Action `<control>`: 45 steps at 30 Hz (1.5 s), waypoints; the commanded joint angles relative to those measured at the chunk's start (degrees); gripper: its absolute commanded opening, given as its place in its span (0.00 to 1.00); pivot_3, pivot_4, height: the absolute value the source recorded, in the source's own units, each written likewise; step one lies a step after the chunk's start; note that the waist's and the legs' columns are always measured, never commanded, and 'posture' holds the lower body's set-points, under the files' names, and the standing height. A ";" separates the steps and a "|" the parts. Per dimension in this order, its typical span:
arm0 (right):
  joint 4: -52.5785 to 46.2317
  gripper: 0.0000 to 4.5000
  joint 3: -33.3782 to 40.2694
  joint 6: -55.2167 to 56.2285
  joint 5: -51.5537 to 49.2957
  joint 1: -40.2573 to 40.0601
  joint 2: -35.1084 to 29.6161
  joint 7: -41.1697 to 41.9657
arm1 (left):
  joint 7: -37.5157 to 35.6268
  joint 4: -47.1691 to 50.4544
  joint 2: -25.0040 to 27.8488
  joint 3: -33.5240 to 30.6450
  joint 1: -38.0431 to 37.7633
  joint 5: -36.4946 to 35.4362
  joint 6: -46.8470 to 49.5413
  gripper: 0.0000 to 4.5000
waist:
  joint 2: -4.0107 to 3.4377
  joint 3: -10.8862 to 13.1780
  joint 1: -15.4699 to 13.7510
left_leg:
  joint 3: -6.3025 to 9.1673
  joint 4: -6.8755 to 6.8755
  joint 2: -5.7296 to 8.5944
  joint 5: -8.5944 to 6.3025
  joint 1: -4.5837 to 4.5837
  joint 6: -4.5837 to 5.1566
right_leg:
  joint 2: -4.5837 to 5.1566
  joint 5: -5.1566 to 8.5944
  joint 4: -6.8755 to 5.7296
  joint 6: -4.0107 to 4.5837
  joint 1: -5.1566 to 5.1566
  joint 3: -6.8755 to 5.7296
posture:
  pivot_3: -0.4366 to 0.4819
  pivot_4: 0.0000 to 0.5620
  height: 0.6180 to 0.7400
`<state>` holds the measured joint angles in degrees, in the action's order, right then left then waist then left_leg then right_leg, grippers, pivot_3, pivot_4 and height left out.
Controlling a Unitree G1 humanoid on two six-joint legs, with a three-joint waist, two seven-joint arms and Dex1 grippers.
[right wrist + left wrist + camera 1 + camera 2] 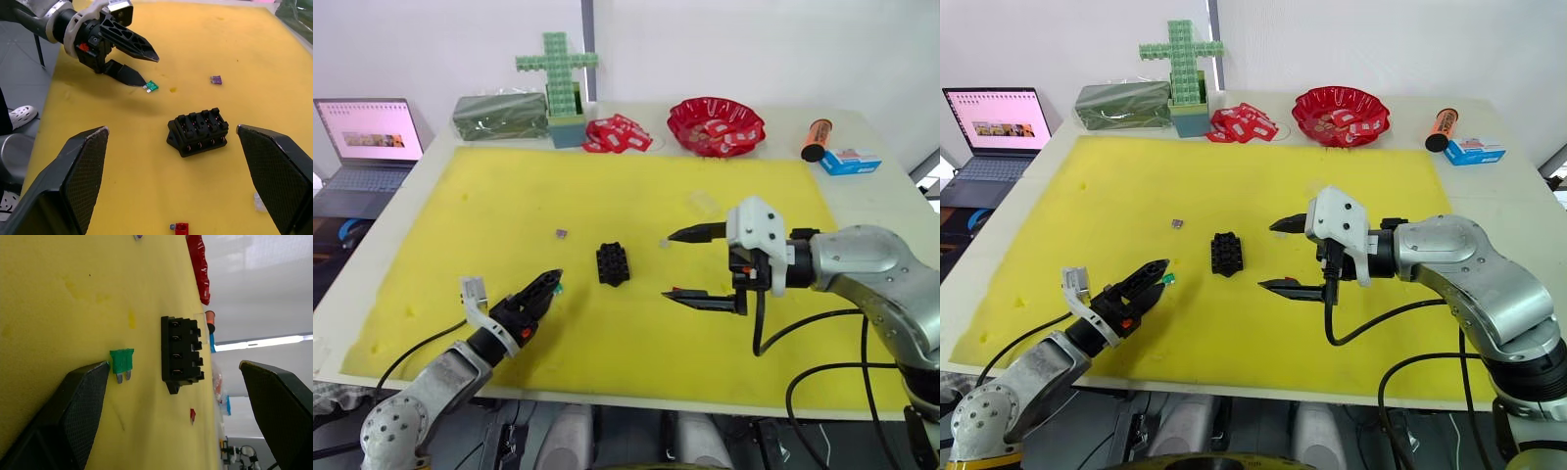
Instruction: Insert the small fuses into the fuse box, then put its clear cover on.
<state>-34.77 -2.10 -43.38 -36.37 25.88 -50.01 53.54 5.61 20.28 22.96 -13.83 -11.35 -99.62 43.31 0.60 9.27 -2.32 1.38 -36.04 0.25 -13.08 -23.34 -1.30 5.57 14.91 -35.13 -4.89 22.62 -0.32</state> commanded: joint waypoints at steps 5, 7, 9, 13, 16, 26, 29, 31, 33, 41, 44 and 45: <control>-2.33 1.00 1.14 0.80 -1.18 0.02 0.20 -0.34 | 1.48 -3.57 -0.36 1.36 -0.74 3.26 0.91 0.86 | -0.03 0.00 0.04 | 0.00 0.03 0.00 -0.11 0.00 -0.16 | 0.03 0.00 0.05 0.00 0.00 -0.01 | 0.48 0.27 1.00; -2.40 1.00 1.20 0.63 -1.34 0.03 0.25 -0.54 | 1.75 -3.85 -0.41 1.30 -0.73 3.54 1.02 0.71 | -0.03 0.01 0.12 | 0.00 0.04 -0.01 -0.11 -0.01 -0.17 | 0.04 0.00 0.05 0.00 0.03 -0.01 | 0.48 0.27 1.00; -2.53 1.00 1.32 0.42 -1.62 0.01 0.34 -0.81 | 3.03 -4.71 -0.83 1.06 -0.86 3.93 0.72 0.55 | -0.04 0.01 0.16 | 0.00 0.08 -0.01 -0.12 -0.02 -0.17 | 0.05 0.00 0.06 0.00 0.06 -0.01 | 0.48 0.27 1.00; -2.17 1.00 1.26 0.50 -1.69 -0.02 0.35 -0.98 | 4.27 -6.57 -0.88 0.65 -1.12 5.70 1.09 0.24 | -0.10 -0.03 0.22 | -0.02 0.17 -0.01 -0.12 -0.02 -0.16 | 0.06 0.00 0.08 0.00 0.12 -0.02 | 0.48 0.27 1.00; -1.98 1.00 1.24 0.39 -1.87 0.19 0.48 -1.17 | 4.97 -6.73 -0.80 0.41 -1.80 6.24 1.34 0.01 | -0.28 -0.14 0.24 | -0.04 0.32 -0.02 -0.11 -0.01 -0.15 | 0.05 0.00 0.09 0.00 0.17 -0.02 | 0.48 0.27 1.00; -1.15 1.00 1.66 -0.12 -2.27 0.37 1.32 -2.19 | 1.60 -3.15 -0.17 -2.72 -3.11 3.19 1.55 0.00 | -0.51 -0.28 1.60 | -0.09 0.61 -0.06 -0.01 -0.01 0.01 | -0.01 0.02 0.15 -0.02 0.14 -0.01 | 0.48 0.27 1.00; 1.32 1.00 4.04 -3.79 -5.54 1.28 2.38 -3.87 | -7.14 1.78 5.96 -4.87 0.39 1.40 4.67 0.00 | -0.07 -0.01 1.68 | -0.08 0.67 -0.08 -0.01 -0.01 0.01 | -0.05 0.02 0.15 -0.02 0.20 -0.02 | 0.48 0.27 1.00; 4.01 1.00 4.86 -7.10 -7.98 3.09 2.47 -4.36 | -17.97 5.47 13.05 -5.21 4.36 4.77 7.35 0.00 | 0.16 0.16 1.53 | 0.00 0.68 -0.13 0.02 -0.09 -0.03 | -0.08 -0.01 0.14 0.03 0.56 -0.09 | 0.48 0.27 1.00; 5.82 1.00 4.31 -9.20 -8.91 4.76 1.89 -3.78 | -26.85 7.45 18.51 -4.48 7.61 8.67 9.04 0.00 | 0.40 0.39 1.55 | 0.02 0.68 -0.12 0.05 -0.19 -0.09 | -0.06 -0.06 0.11 0.11 0.68 -0.18 | 0.48 0.27 1.00; 8.40 0.71 -2.94 -4.10 -3.91 8.87 3.18 1.78 | -58.62 8.75 26.80 12.30 22.73 47.14 -11.47 0.00 | 0.26 0.39 1.77 | -0.69 0.94 -0.05 -0.14 -0.82 0.33 | -0.16 -0.31 1.02 0.45 0.82 -0.04 | 0.48 0.27 1.00; 7.49 0.57 -4.78 -1.26 -1.50 8.68 3.43 2.73 | -64.81 4.93 25.00 15.74 24.85 56.09 -20.35 0.00 | 0.28 0.40 1.66 | -0.90 0.94 -0.02 -0.18 -0.85 0.40 | -0.16 -0.36 1.04 0.35 0.87 0.01 | 0.48 0.27 1.00; 6.87 0.57 -5.42 -0.12 -0.68 8.54 3.68 3.02 | -66.97 2.87 24.11 16.75 26.42 59.49 -24.44 0.00 | 0.33 0.43 1.63 | -1.02 0.94 0.01 -0.21 -0.89 0.45 | -0.17 -0.41 1.07 0.23 0.89 -0.02 | 0.48 0.27 1.00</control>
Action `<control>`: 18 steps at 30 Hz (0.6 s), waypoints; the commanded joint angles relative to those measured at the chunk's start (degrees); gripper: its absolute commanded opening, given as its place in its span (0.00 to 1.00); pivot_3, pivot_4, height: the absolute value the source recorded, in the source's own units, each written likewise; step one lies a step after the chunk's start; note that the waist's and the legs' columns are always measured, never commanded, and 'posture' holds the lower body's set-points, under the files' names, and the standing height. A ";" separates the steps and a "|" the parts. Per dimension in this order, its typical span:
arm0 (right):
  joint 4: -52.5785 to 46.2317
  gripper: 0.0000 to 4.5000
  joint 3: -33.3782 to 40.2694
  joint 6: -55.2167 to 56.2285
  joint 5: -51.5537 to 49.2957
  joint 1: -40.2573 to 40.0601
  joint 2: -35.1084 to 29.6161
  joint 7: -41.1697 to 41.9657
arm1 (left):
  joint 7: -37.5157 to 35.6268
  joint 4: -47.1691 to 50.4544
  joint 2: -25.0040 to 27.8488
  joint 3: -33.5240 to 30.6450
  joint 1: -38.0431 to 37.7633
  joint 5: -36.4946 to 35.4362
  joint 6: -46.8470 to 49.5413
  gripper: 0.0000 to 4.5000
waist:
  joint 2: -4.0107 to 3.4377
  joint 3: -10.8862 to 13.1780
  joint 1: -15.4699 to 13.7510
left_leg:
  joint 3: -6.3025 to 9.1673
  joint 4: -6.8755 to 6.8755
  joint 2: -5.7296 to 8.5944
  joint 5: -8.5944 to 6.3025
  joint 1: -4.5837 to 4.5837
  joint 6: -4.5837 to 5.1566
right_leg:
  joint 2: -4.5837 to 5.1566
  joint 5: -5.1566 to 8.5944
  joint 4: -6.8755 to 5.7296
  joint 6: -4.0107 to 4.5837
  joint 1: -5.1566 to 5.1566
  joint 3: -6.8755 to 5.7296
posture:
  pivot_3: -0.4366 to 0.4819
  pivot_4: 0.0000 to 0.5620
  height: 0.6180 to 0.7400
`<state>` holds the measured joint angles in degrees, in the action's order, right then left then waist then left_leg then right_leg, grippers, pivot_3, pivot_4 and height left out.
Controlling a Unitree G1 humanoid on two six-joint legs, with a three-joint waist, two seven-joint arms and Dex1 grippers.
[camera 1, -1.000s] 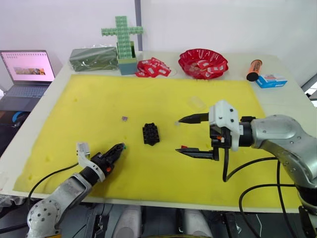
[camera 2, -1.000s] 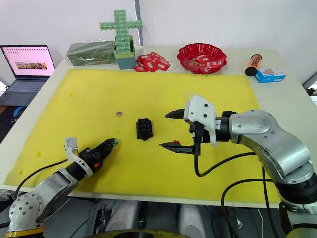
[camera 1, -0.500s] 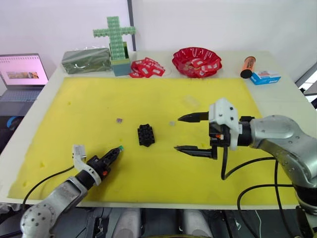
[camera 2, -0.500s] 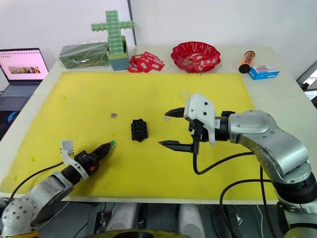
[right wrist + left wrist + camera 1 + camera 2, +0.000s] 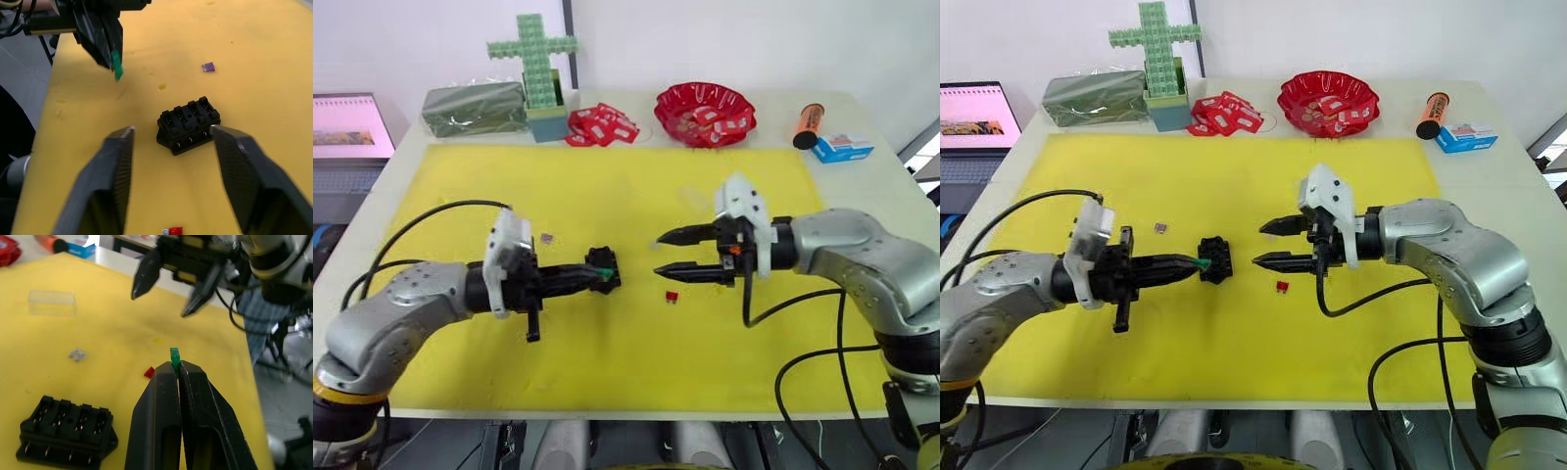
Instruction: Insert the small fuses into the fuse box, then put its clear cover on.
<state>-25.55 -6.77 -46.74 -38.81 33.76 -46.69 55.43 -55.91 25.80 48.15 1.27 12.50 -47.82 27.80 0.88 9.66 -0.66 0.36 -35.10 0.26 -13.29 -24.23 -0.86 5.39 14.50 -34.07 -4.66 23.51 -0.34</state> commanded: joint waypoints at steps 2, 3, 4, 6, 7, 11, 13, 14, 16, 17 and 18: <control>-3.16 0.52 -1.60 5.13 3.12 0.56 0.80 1.51 | -7.55 -5.98 -2.88 2.15 5.62 10.49 -12.30 0.00 | 0.10 0.06 -0.15 | 0.01 -0.07 0.01 -0.04 -0.06 0.07 | -0.08 -0.01 0.00 -0.04 0.01 -0.07 | 0.48 0.27 1.00; -3.39 0.49 -1.78 5.53 3.38 0.57 1.11 1.45 | -8.11 -7.33 -3.74 2.11 6.90 11.28 -13.29 0.00 | 0.11 0.07 -0.17 | 0.07 -0.14 -0.01 -0.04 -0.10 0.07 | -0.13 -0.02 -0.02 -0.07 0.00 -0.12 | 0.48 0.27 1.00; -3.47 0.46 -1.91 5.68 3.53 0.61 1.38 1.38 | -8.59 -8.22 -4.35 1.92 7.56 11.70 -13.79 0.00 | 0.11 0.07 -0.14 | 0.08 -0.20 -0.03 -0.04 -0.10 0.07 | -0.14 -0.08 -0.01 -0.19 -0.02 -0.12 | 0.48 0.27 1.00; -3.89 0.30 -2.23 6.05 4.05 0.71 1.86 1.04 | -9.68 -9.85 -5.38 1.84 8.74 13.08 -15.18 0.00 | 0.13 0.07 -0.04 | 0.08 -0.32 -0.09 -0.03 -0.09 0.07 | -0.18 -0.23 -0.02 -0.51 -0.06 -0.11 | 0.48 0.27 1.00; -4.10 0.30 -2.36 6.24 4.33 0.72 2.02 0.98 | -10.12 -10.40 -5.73 1.84 9.10 13.56 -15.63 0.00 | 0.12 0.08 0.08 | 0.08 -0.41 -0.12 -0.03 -0.09 0.06 | -0.21 -0.23 -0.04 -0.54 -0.09 -0.11 | 0.48 0.27 1.00; -5.10 0.30 -3.32 7.26 5.78 0.37 2.55 0.34 | -11.02 -10.22 -7.04 2.02 9.96 14.41 -15.83 0.00 | 0.12 0.08 0.18 | 0.07 -0.83 -0.38 -0.03 -0.09 0.07 | -0.43 -0.32 -0.24 -0.69 -0.13 -0.05 | 0.48 0.27 1.00; -5.12 0.30 -3.81 7.88 6.69 0.33 3.01 0.06 | -11.18 -9.84 -7.63 2.12 10.22 14.86 -16.00 0.00 | 0.12 0.08 0.10 | 0.08 -0.99 -0.66 -0.03 -0.08 0.07 | -0.56 -0.33 -0.33 -0.68 -0.15 -0.05 | 0.48 0.27 1.00; -5.01 0.30 -4.09 8.24 7.31 0.27 3.20 0.08 | -11.24 -9.82 -7.83 2.12 10.29 15.07 -15.94 0.00 | 0.12 0.08 0.08 | 0.08 -1.04 -0.74 -0.03 -0.08 0.06 | -0.66 -0.37 -0.33 -0.67 -0.16 -0.05 | 0.48 0.27 1.00; -4.81 0.30 -4.78 9.30 8.65 0.06 3.33 0.34 | -11.97 -9.91 -8.15 2.18 10.41 16.09 -17.06 0.00 | 0.11 0.08 -0.03 | 0.08 -1.07 -0.83 -0.03 -0.07 0.06 | -0.75 -0.42 -0.36 -0.65 -0.16 -0.05 | 0.48 0.27 1.00; -4.77 0.30 -4.98 9.58 8.96 0.00 3.47 0.33 | -12.30 -9.86 -8.22 2.19 10.39 16.35 -17.36 0.00 | 0.11 0.08 -0.03 | 0.08 -1.08 -0.84 -0.03 -0.04 0.06 | -0.76 -0.42 -0.40 -0.65 -0.16 -0.05 | 0.48 0.27 1.00; -4.82 0.30 -5.15 9.65 9.03 0.05 3.78 0.21 | -12.38 -9.71 -8.32 2.17 10.34 16.46 -17.37 0.00 | 0.11 0.07 0.00 | 0.08 -1.07 -0.85 -0.03 -0.04 0.06 | -0.78 -0.42 -0.41 -0.65 -0.16 -0.04 | 0.48 0.27 1.00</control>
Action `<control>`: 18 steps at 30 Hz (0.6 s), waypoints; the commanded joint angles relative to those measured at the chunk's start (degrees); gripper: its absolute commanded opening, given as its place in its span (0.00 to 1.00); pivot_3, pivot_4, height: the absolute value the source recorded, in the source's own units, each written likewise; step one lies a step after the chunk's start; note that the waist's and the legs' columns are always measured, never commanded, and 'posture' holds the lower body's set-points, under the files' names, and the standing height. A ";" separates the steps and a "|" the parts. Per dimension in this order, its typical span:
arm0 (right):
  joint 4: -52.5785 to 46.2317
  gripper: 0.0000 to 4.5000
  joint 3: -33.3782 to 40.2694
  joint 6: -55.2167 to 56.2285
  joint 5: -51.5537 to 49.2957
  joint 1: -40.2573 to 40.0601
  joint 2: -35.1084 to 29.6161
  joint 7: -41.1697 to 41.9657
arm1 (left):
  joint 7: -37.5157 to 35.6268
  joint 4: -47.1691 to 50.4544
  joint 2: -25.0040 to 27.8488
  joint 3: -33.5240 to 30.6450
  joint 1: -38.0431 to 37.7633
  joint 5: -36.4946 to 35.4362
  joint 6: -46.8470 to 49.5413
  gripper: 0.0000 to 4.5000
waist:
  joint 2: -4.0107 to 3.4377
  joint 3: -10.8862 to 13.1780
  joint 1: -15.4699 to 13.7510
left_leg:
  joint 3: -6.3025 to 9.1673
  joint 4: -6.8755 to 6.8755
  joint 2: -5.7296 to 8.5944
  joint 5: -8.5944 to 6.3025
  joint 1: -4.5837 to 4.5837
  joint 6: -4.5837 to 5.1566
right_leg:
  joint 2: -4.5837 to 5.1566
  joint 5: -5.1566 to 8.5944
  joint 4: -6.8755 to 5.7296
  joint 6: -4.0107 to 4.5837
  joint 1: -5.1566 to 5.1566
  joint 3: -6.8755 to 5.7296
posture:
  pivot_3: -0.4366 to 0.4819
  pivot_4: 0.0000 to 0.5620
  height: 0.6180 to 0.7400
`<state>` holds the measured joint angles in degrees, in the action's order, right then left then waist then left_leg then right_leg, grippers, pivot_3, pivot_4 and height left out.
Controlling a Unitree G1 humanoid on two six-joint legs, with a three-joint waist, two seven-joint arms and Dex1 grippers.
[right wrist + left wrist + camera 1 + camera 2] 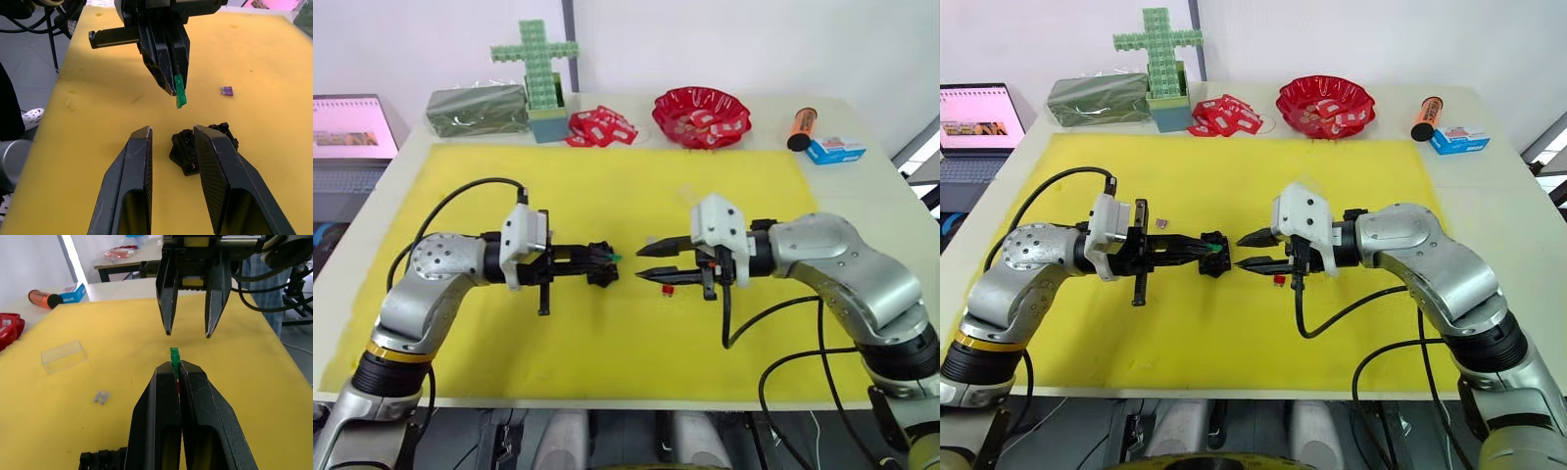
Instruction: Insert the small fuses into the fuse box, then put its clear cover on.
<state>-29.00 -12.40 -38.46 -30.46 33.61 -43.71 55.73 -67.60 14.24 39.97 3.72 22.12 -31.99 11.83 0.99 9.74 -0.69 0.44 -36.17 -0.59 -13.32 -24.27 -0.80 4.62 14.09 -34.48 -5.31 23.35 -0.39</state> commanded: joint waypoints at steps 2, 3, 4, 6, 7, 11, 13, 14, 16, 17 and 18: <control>-1.42 0.30 0.21 1.35 0.82 0.43 1.53 -0.47 | -0.90 2.28 -0.32 -0.31 0.61 0.60 -1.18 0.00 | 0.00 0.00 0.04 | 0.00 0.01 -0.01 0.00 0.00 0.00 | -0.03 0.00 -0.01 0.00 0.00 0.00 | 0.48 0.27 1.00; -1.39 0.30 0.15 1.33 0.92 0.54 1.87 -0.63 | -0.93 2.54 -0.42 -0.33 0.57 0.55 -0.98 0.00 | 0.00 0.00 0.07 | 0.00 0.01 -0.02 0.00 0.00 0.00 | -0.04 0.00 -0.02 -0.01 0.01 0.00 | 0.48 0.27 1.00; -1.36 0.30 0.15 1.29 1.05 0.59 2.11 -0.69 | -0.97 2.70 -0.50 -0.36 0.55 0.53 -0.85 0.00 | 0.00 0.00 0.10 | -0.01 0.01 -0.02 0.00 0.00 0.00 | -0.05 -0.01 -0.03 -0.02 0.01 0.00 | 0.48 0.27 1.00; -1.32 0.30 0.38 1.07 1.12 0.60 2.71 -0.85 | -1.31 3.00 -0.56 -0.22 0.33 1.01 -1.32 0.00 | -0.01 -0.01 0.06 | -0.02 0.00 -0.02 0.00 0.01 0.01 | -0.05 -0.02 -0.08 -0.03 0.02 0.01 | 0.48 0.27 1.00; -1.31 0.30 0.69 0.80 0.87 0.62 3.07 -1.06 | -1.61 3.12 -0.57 -0.14 0.01 1.40 -1.85 0.00 | -0.01 -0.01 0.06 | -0.02 -0.01 -0.02 0.00 0.02 0.01 | -0.05 -0.02 -0.12 -0.03 0.02 0.01 | 0.48 0.27 1.00; -1.81 0.30 1.42 -0.36 -0.32 0.94 3.89 -1.65 | -1.31 3.82 -0.83 -0.59 -1.20 1.08 -1.18 0.00 | -0.01 -0.01 0.04 | -0.05 -0.03 -0.02 0.00 0.12 0.01 | -0.04 -0.01 -0.28 -0.02 0.01 0.05 | 0.48 0.27 1.00; -1.77 0.30 1.35 -0.46 -0.25 1.18 4.08 -1.87 | -1.28 3.77 -0.95 -0.69 -1.14 1.01 -1.10 0.00 | 0.00 0.00 -0.03 | -0.05 -0.06 -0.01 0.00 0.19 0.01 | -0.01 0.00 -0.49 -0.01 0.02 0.07 | 0.48 0.27 1.00; -1.71 0.30 1.15 -0.27 0.07 1.27 4.07 -1.85 | -1.27 3.69 -1.02 -0.67 -1.01 1.04 -1.09 0.00 | 0.00 -0.01 -0.04 | -0.04 -0.06 -0.01 0.00 0.21 0.01 | -0.02 0.00 -0.53 -0.01 0.02 0.07 | 0.48 0.27 1.00; -1.60 0.30 0.88 -0.04 0.52 1.40 4.09 -1.75 | -1.19 3.47 -1.27 -0.70 -0.67 1.18 -1.45 0.00 | 0.00 -0.01 0.00 | -0.04 -0.05 -0.01 0.00 0.27 0.01 | -0.02 0.01 -0.60 -0.01 0.02 0.07 | 0.48 0.27 1.00; -1.56 0.30 0.85 0.01 0.58 1.44 4.16 -1.75 | -1.05 3.39 -1.37 -0.73 -0.57 1.13 -1.28 0.00 | 0.00 -0.01 0.02 | -0.04 -0.05 -0.01 0.00 0.28 0.01 | -0.03 0.01 -0.61 -0.01 0.02 0.07 | 0.48 0.27 1.00; -1.57 0.30 0.93 -0.08 0.44 1.46 4.24 -1.75 | -1.00 3.37 -1.45 -0.77 -0.55 1.14 -1.21 0.00 | 0.00 -0.01 0.03 | -0.05 -0.05 -0.01 0.00 0.28 0.01 | -0.04 0.01 -0.61 0.00 0.01 0.07 | 0.48 0.27 1.00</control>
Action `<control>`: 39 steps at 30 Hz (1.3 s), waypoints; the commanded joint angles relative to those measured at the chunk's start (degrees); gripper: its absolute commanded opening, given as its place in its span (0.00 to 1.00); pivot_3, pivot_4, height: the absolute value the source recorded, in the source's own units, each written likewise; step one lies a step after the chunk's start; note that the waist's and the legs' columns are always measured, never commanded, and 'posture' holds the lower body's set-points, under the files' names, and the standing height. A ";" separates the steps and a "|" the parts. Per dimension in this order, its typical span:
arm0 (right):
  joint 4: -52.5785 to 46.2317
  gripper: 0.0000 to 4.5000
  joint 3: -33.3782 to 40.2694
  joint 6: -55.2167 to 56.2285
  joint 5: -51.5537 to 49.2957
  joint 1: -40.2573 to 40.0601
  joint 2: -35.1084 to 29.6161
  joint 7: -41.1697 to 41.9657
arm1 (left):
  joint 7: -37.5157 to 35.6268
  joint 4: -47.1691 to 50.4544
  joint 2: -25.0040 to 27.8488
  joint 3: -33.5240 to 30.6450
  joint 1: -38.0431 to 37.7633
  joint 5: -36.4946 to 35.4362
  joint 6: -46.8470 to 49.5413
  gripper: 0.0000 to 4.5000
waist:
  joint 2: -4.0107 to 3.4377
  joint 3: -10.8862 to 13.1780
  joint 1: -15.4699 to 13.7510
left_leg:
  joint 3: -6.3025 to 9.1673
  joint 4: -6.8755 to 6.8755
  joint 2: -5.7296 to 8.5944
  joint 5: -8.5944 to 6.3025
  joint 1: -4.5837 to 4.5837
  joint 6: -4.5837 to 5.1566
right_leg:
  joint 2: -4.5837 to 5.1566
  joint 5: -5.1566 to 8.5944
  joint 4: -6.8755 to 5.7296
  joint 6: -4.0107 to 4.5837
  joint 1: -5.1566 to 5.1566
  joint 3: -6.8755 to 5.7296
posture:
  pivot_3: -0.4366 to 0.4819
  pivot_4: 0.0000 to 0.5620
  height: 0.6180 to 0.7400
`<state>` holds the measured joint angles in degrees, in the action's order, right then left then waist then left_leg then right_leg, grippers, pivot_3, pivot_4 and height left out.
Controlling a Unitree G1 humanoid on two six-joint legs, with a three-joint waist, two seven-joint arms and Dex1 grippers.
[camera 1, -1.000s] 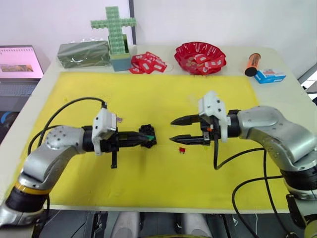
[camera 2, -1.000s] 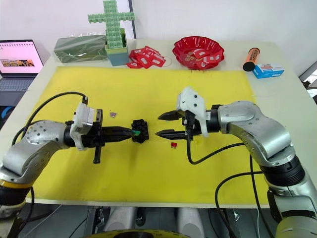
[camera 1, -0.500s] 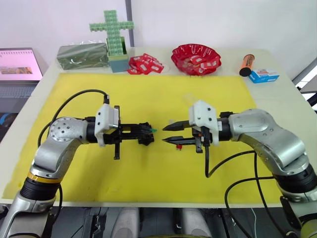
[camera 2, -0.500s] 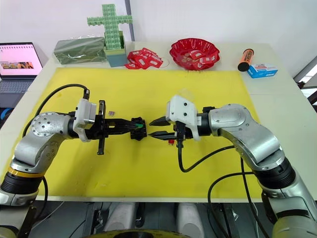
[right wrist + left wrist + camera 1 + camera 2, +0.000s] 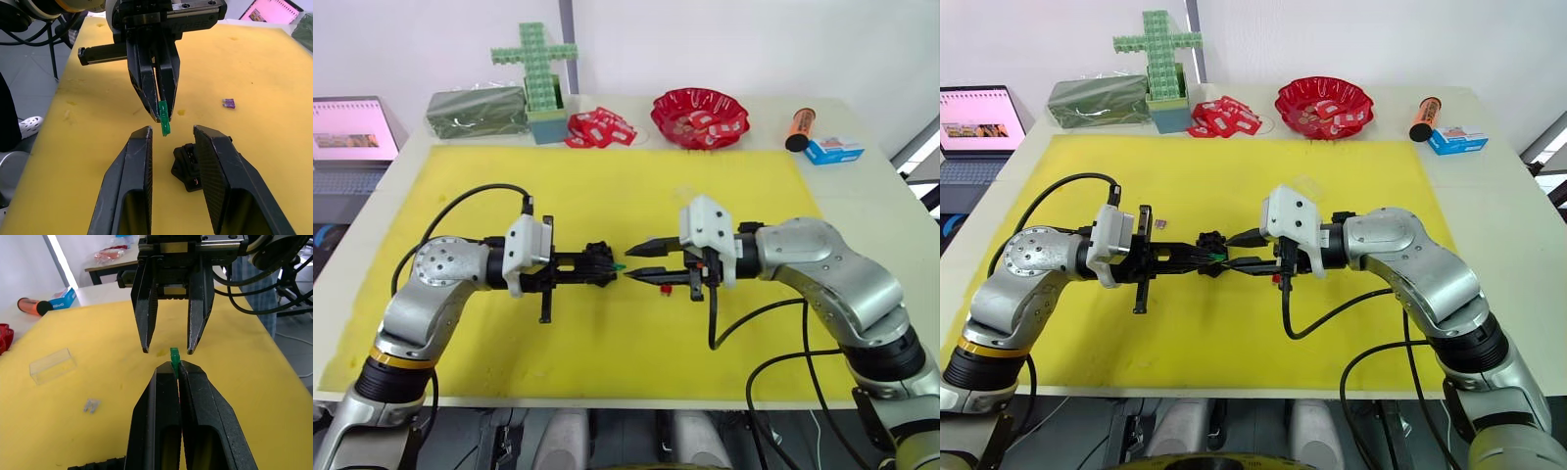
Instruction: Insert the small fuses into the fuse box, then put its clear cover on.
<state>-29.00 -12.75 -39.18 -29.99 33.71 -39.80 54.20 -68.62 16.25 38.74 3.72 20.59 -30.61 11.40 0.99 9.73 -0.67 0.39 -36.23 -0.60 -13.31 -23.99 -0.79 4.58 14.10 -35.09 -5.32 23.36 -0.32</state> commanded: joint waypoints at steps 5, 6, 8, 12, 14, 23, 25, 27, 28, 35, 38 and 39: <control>-1.11 0.17 1.57 0.64 -0.28 1.76 0.84 -0.40 | -0.01 1.81 -0.60 -0.94 0.87 -0.81 -0.10 0.00 | 0.00 0.00 0.02 | 0.00 0.00 0.01 0.00 0.01 0.00 | -0.01 -0.01 -0.03 -0.03 0.00 0.00 | 0.48 0.27 1.00; -1.00 0.11 1.61 0.67 -0.27 1.82 0.96 -0.43 | -0.29 1.89 -0.59 -0.85 0.87 -0.69 -0.37 0.00 | 0.00 0.00 0.01 | 0.00 0.00 0.02 0.00 0.02 0.00 | -0.01 -0.01 -0.05 -0.04 0.00 0.00 | 0.48 0.27 1.00; -0.89 0.01 1.80 0.62 -0.44 1.86 1.22 -0.48 | -0.47 2.04 -0.71 -0.86 0.89 -0.94 -0.22 0.00 | 0.00 0.00 -0.01 | 0.00 0.00 0.03 0.00 0.02 0.00 | -0.02 -0.02 -0.06 -0.04 -0.01 0.00 | 0.48 0.27 1.00; -0.81 0.01 2.33 0.20 -1.18 2.02 1.51 -0.38 | -0.87 1.96 -0.66 -0.73 1.23 -0.58 -0.49 0.00 | 0.00 -0.01 0.00 | 0.00 0.00 0.03 0.00 0.04 0.00 | -0.02 -0.02 -0.06 -0.04 -0.02 0.00 | 0.48 0.27 1.00; -0.68 0.01 2.65 0.35 -1.30 2.13 1.44 -0.15 | -0.68 2.03 -0.77 -0.84 1.27 -0.79 -0.21 0.00 | 0.00 -0.01 0.01 | 0.00 0.00 0.05 0.00 0.05 0.00 | -0.02 -0.04 -0.07 -0.08 -0.02 0.00 | 0.48 0.27 1.00; -0.91 0.00 2.49 -1.60 -3.08 4.52 0.28 1.52 | 1.13 0.56 0.24 -3.24 -1.50 0.51 -0.72 0.38 | 0.00 -0.01 0.08 | 0.00 0.00 0.04 0.00 0.08 0.00 | -0.03 -0.09 -0.09 -0.17 -0.02 0.00 | 0.48 0.27 1.00; -0.48 0.00 2.06 -1.28 -2.44 5.15 0.31 1.60 | 1.97 0.55 0.49 -4.27 -3.15 0.86 -0.96 0.55 | -0.01 -0.01 0.09 | 0.00 0.01 0.04 0.00 0.10 0.00 | -0.04 -0.09 -0.10 -0.18 -0.03 0.00 | 0.48 0.27 1.00; 1.16 0.00 -0.25 -0.93 0.61 6.53 0.32 0.99 | 6.31 1.19 -0.75 -7.08 -9.21 3.43 -3.48 0.71 | -0.04 -0.03 0.29 | 0.00 0.01 0.02 0.00 0.11 0.00 | -0.04 -0.09 -0.11 -0.18 -0.03 0.00 | 0.48 0.27 1.00; 2.15 0.00 -1.87 -0.55 2.56 7.31 0.52 0.58 | 9.60 2.09 -2.06 -8.68 -12.69 4.09 -3.63 0.80 | -0.05 -0.04 0.45 | -0.05 0.05 -0.01 0.00 0.18 0.00 | -0.03 -0.09 -0.10 -0.17 -0.04 0.06 | 0.48 0.27 1.00; 6.59 0.00 -8.31 -1.75 10.80 12.41 3.40 -1.95 | 17.39 3.78 -6.92 -9.37 -22.40 7.75 -7.60 0.99 | -0.04 -0.04 0.10 | -0.07 0.08 -0.14 -0.01 0.42 0.01 | -0.03 0.01 -0.15 0.03 -0.15 0.12 | 0.48 0.27 1.00; 7.30 0.00 -10.18 -3.70 12.39 14.38 5.18 -2.75 | 20.35 2.89 -9.50 -8.93 -22.78 8.84 -9.11 0.99 | -0.03 -0.05 -0.08 | -0.06 0.06 -0.13 -0.01 0.44 0.00 | 0.02 0.01 -0.14 0.04 -0.18 0.14 | 0.48 0.27 1.00; 7.47 0.00 -10.62 -4.23 12.84 14.88 5.59 -2.85 | 20.89 2.60 -10.17 -8.85 -22.63 9.09 -9.75 0.99 | -0.02 -0.05 -0.07 | -0.07 0.07 -0.12 -0.01 0.44 0.00 | 0.05 0.01 -0.13 0.03 -0.18 0.14 | 0.48 0.27 1.00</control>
<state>-21.06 -23.41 -42.79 -18.13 47.22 -34.64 51.86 -49.06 18.08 28.96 -5.02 -2.55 -21.97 3.75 0.97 9.68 -0.73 0.32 -36.16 -0.71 -13.32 -23.55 -0.79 4.64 14.10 -35.22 -5.28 23.18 -0.17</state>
